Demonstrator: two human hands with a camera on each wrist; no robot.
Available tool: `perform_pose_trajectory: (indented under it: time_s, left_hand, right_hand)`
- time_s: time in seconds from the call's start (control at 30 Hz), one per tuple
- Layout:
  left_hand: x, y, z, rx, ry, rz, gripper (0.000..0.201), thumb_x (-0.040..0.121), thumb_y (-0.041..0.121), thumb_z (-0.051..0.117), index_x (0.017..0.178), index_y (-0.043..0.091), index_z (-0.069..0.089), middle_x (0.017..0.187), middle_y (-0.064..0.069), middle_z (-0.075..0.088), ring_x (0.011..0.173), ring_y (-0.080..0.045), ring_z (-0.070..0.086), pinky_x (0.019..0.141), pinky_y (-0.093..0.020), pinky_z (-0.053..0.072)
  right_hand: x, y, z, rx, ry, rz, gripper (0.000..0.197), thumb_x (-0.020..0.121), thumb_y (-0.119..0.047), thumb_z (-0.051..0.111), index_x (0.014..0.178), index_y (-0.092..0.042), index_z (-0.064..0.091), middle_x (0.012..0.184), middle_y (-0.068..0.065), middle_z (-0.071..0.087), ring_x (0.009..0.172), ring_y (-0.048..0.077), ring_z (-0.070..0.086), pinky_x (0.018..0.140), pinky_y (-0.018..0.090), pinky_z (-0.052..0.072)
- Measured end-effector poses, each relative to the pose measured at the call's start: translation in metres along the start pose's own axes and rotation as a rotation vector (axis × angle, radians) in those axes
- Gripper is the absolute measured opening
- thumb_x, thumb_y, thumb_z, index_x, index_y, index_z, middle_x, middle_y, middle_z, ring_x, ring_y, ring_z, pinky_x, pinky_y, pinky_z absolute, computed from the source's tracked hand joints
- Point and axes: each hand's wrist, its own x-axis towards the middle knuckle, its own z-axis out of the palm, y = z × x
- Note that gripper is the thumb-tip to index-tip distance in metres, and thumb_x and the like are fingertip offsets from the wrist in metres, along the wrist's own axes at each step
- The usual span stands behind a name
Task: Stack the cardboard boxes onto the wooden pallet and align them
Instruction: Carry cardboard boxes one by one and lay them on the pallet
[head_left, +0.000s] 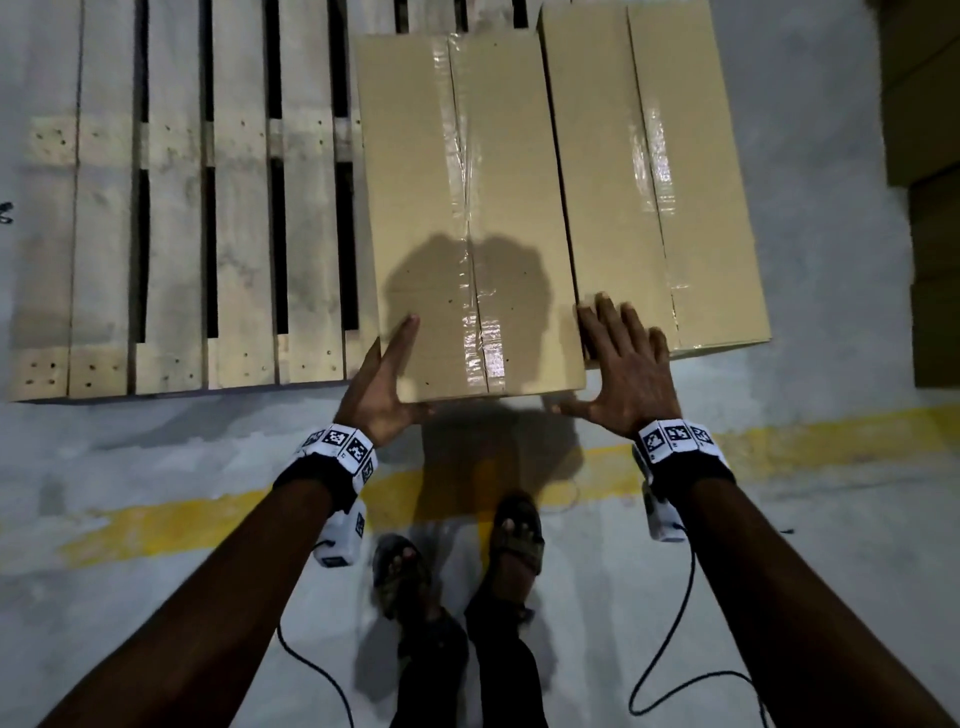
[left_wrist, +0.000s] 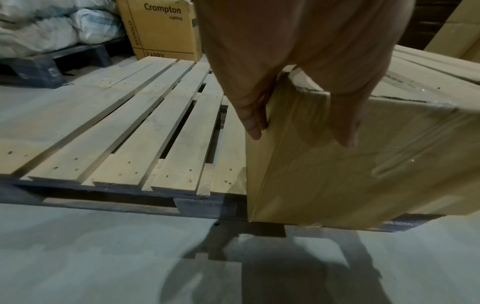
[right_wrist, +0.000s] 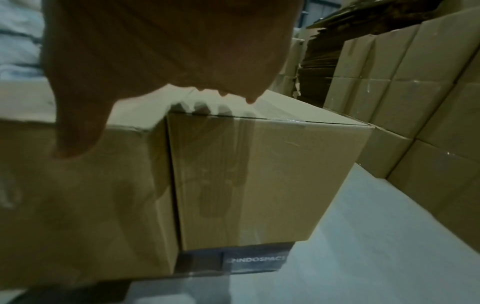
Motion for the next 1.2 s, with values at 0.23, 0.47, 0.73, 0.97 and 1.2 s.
perform_pose_trajectory:
  time_s: [0.23,0.47,0.73,0.97,1.2]
  left_hand:
    - [0.006,0.006,-0.006,-0.024,0.029,-0.006,0.140,0.062,0.020,0.098,0.164,0.043,0.005,0.172,0.010,0.014,0.155,-0.019,0.018,0.124,-0.047,0.025]
    - [0.014,0.014,-0.018,0.030,0.053,-0.014,0.139,0.062,0.021,0.100,0.164,0.044,0.008,0.170,0.009,0.022,0.153,-0.020,0.025,0.124,-0.042,0.028]
    - [0.024,0.016,-0.026,0.085,0.042,0.030,0.139,0.061,0.024,0.099,0.164,0.042,0.008,0.168,0.004,0.028,0.151,-0.029,0.035,0.119,-0.052,0.037]
    - [0.035,0.017,-0.035,0.080,0.032,0.013,0.140,0.062,0.012,0.098,0.161,0.052,0.007,0.167,-0.001,0.033,0.148,-0.030,0.040,0.117,-0.051,0.042]
    - [0.035,0.015,-0.036,0.069,0.031,0.009,0.138,0.064,0.005,0.096,0.162,0.050,0.009,0.168,0.002,0.030,0.150,-0.028,0.036,0.116,-0.039,0.037]
  right_hand:
    - [0.000,0.003,0.013,-0.056,0.021,-0.007,0.114,0.084,-0.076,0.060,0.165,-0.031,-0.005,0.173,-0.006,-0.012,0.160,0.027,-0.007,0.124,0.061,0.008]
    - [0.001,0.003,0.019,-0.042,0.050,-0.014,0.100,0.091,-0.077,0.046,0.165,-0.032,-0.005,0.173,-0.006,-0.010,0.160,0.027,-0.005,0.124,0.060,0.008]
    - [0.004,0.003,0.025,-0.055,0.106,0.018,0.084,0.099,-0.070,0.040,0.166,-0.034,0.004,0.174,-0.008,-0.003,0.160,0.026,0.003,0.124,0.059,0.013]
    - [0.004,-0.005,0.031,-0.071,0.186,0.048,0.082,0.098,-0.062,0.052,0.165,-0.032,0.015,0.173,-0.004,0.009,0.158,0.030,0.014,0.121,0.060,0.021]
    - [0.006,-0.008,0.028,-0.069,0.218,0.061,0.080,0.097,-0.052,0.062,0.164,-0.033,0.022,0.172,-0.004,0.018,0.156,0.031,0.024,0.118,0.059,0.025]
